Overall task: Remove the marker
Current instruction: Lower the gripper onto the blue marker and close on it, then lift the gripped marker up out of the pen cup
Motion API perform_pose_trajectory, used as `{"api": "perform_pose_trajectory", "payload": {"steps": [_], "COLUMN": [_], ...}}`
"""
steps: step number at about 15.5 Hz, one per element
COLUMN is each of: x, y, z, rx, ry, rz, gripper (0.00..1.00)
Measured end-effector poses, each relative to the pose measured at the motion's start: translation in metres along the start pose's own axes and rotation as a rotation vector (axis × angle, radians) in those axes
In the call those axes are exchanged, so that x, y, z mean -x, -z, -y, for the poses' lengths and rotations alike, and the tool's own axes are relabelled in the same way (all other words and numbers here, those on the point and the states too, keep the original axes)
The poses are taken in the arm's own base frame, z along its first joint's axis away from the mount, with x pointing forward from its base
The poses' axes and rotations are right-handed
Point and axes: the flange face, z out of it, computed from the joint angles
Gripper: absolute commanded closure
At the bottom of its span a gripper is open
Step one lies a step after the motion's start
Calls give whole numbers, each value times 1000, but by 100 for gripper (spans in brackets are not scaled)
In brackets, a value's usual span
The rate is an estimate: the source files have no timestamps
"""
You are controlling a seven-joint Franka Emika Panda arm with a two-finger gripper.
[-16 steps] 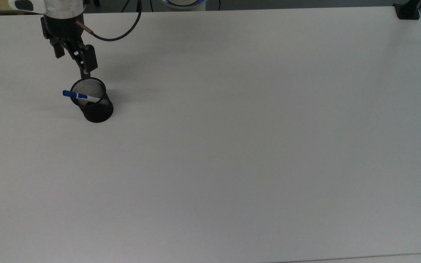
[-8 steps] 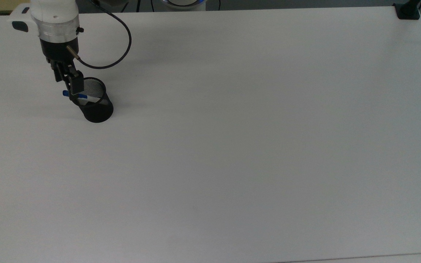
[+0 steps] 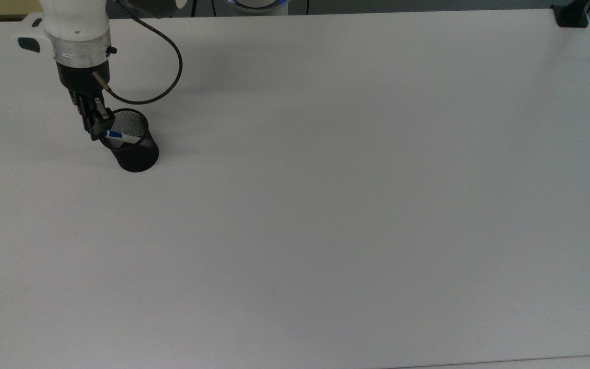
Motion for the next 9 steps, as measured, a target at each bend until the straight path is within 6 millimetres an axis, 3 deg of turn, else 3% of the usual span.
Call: {"api": "perform_pose_trajectory", "payload": {"steps": [6,9], "x": [-1,-7], "y": [2,15], "z": [1,2], "rx": [-3,-17], "ry": [0,-3], "rz": [-5,-27], "gripper": [98,98]}}
